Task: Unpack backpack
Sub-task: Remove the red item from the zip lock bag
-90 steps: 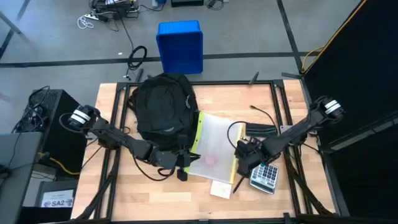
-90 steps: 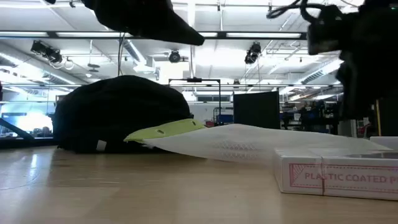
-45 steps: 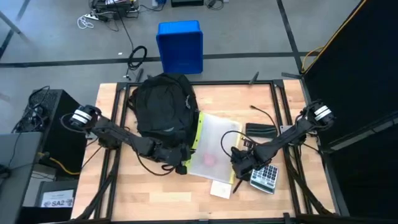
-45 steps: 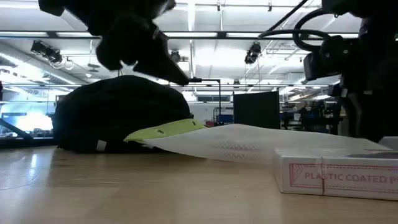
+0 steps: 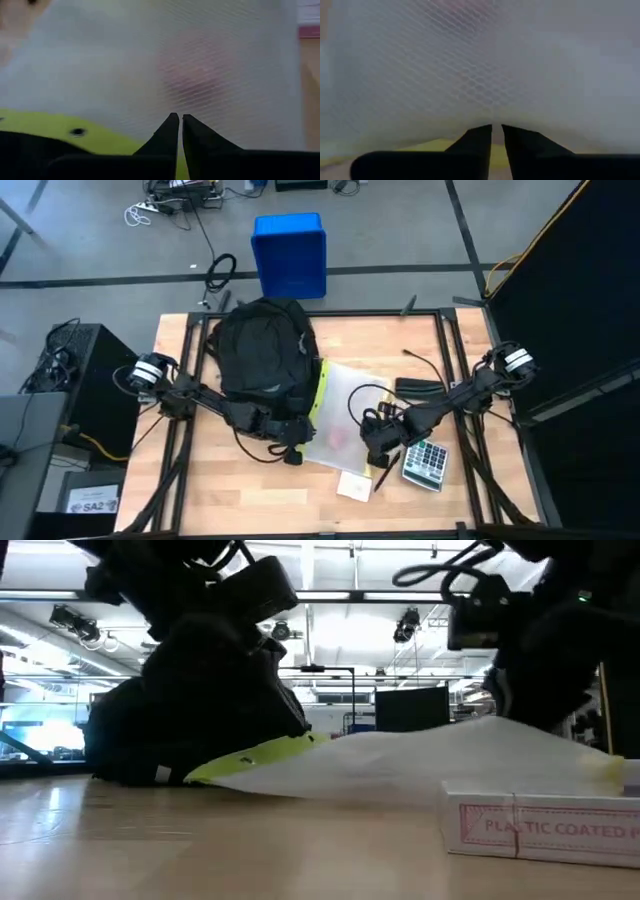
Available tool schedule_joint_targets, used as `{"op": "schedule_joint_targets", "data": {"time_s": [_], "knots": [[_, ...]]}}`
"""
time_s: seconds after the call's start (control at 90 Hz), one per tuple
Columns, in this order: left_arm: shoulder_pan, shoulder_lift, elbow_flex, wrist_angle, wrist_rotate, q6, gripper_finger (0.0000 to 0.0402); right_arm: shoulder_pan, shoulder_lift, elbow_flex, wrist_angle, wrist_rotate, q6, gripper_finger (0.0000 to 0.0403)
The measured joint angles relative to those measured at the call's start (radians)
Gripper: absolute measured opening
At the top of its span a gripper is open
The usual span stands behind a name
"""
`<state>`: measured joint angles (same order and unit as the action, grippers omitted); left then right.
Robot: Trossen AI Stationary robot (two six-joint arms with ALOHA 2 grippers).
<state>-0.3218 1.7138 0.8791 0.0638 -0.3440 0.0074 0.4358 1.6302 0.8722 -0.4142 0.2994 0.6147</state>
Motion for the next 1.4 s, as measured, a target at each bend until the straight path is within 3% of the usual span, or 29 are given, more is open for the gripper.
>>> {"op": "schedule_joint_targets", "data": {"time_s": [0.211,0.422,0.611,0.789,1.111,1.4], "knots": [[0.000,0.028,0.000,0.016,0.025,-0.013,0.0000,-0.008,0.006,0.000,0.136,-0.002,-0.110,0.0089],[0.004,0.059,0.000,0.039,0.078,-0.011,0.0000,-0.030,0.100,0.000,0.319,0.005,-0.236,0.0185],[0.005,0.085,0.001,0.056,0.108,-0.012,0.0000,-0.064,0.194,0.000,0.441,0.008,-0.252,0.0260],[0.019,0.126,0.001,0.124,0.133,-0.007,0.0000,-0.078,0.217,0.006,0.515,0.004,-0.258,0.0301],[0.021,0.167,0.000,0.260,0.148,-0.009,0.0000,-0.100,0.235,0.008,0.634,-0.036,-0.303,0.0319],[0.022,0.167,0.000,0.262,0.143,0.007,0.0000,-0.150,0.233,0.009,0.570,-0.042,-0.296,0.0266]]}}
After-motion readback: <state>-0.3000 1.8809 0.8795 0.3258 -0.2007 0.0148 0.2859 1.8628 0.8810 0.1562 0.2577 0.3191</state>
